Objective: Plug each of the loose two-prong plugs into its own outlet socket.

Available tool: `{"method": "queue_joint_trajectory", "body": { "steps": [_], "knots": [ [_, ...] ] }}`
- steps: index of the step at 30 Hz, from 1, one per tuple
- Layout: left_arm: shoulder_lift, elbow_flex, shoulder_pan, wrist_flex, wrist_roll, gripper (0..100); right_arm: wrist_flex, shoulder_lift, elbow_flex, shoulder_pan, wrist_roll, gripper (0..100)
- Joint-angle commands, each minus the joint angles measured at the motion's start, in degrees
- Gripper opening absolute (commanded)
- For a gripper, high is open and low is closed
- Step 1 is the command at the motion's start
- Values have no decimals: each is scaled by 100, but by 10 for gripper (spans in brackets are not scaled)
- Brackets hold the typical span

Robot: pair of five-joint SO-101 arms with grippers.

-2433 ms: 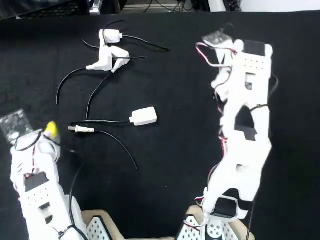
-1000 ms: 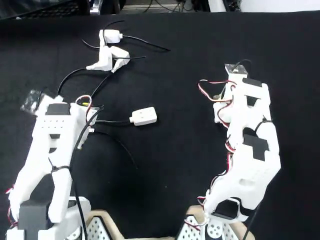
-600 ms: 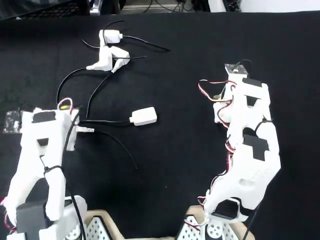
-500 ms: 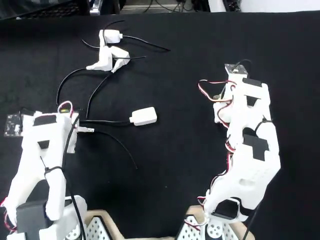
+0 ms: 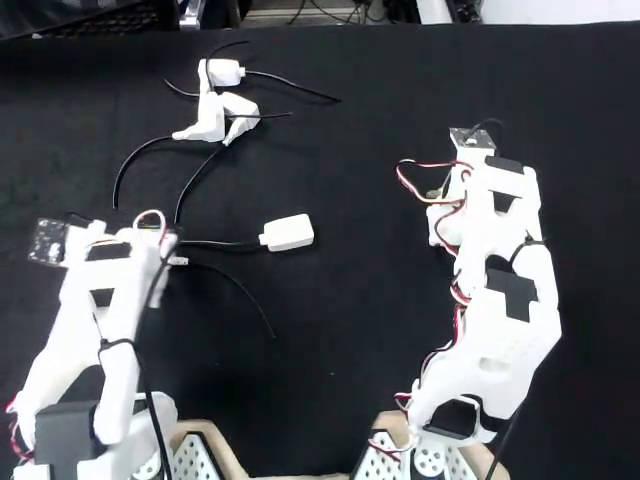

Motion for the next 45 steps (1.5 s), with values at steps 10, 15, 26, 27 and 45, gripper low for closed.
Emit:
{"method": "queue_joint_trajectory", "body": {
  "steps": [10,15,26,27,45],
  "knots": [
    [-202,-4,532,413,-281,314,-26,-66,48,-123,-88,336],
    [-202,-4,198,387,-264,272,-26,-66,48,-123,-88,336],
    [-141,48,-374,176,-255,267,-26,-66,48,-123,-88,336],
    [-141,48,-374,167,-255,267,-26,-66,48,-123,-88,336],
    [-132,84,-145,193,-264,266,-26,-66,48,-123,-88,336]
  ]
}}
